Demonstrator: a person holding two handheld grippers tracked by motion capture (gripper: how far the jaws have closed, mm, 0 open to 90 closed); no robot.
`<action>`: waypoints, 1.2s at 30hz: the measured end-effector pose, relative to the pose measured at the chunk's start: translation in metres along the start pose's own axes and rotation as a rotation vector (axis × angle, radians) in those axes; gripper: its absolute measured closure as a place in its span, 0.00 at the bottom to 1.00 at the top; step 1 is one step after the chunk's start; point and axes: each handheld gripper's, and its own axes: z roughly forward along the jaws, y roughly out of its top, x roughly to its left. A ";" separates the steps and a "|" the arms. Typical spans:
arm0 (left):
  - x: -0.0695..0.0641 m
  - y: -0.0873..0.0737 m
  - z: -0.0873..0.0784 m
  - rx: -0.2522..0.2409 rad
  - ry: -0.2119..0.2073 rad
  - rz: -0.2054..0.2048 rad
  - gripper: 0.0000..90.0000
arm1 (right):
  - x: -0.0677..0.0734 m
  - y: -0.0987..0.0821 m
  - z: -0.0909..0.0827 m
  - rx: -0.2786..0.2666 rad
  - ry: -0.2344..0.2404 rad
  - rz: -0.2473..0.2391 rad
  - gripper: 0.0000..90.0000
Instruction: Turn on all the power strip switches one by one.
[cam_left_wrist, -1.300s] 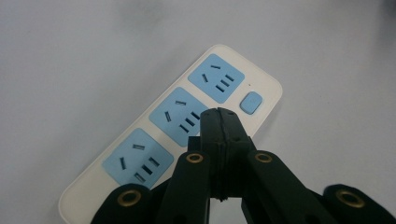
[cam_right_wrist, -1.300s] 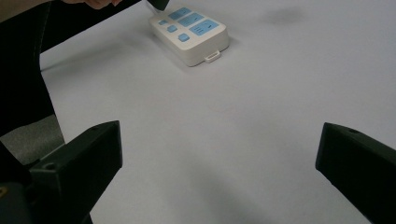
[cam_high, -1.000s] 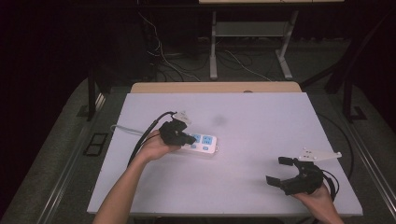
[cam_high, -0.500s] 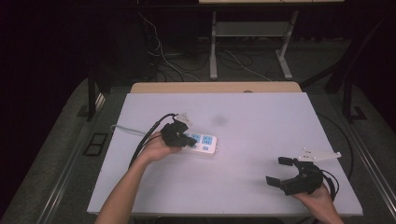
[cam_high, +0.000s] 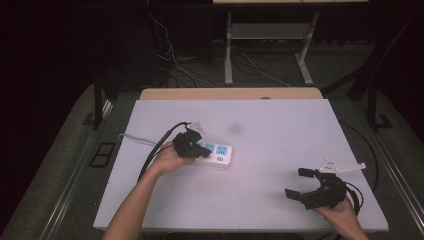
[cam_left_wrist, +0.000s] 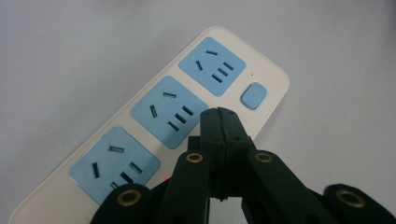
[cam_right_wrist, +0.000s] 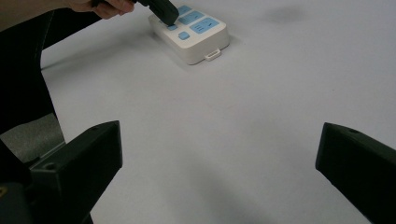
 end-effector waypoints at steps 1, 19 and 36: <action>0.000 0.000 0.000 -0.001 -0.002 -0.003 0.99 | 0.000 0.000 0.000 0.001 0.000 0.000 0.00; 0.004 -0.002 0.002 0.007 -0.029 -0.046 0.99 | 0.002 0.001 0.000 -0.006 -0.001 -0.003 0.00; 0.001 -0.001 0.003 0.016 -0.007 -0.024 1.00 | 0.001 0.001 0.001 -0.004 -0.003 -0.003 0.00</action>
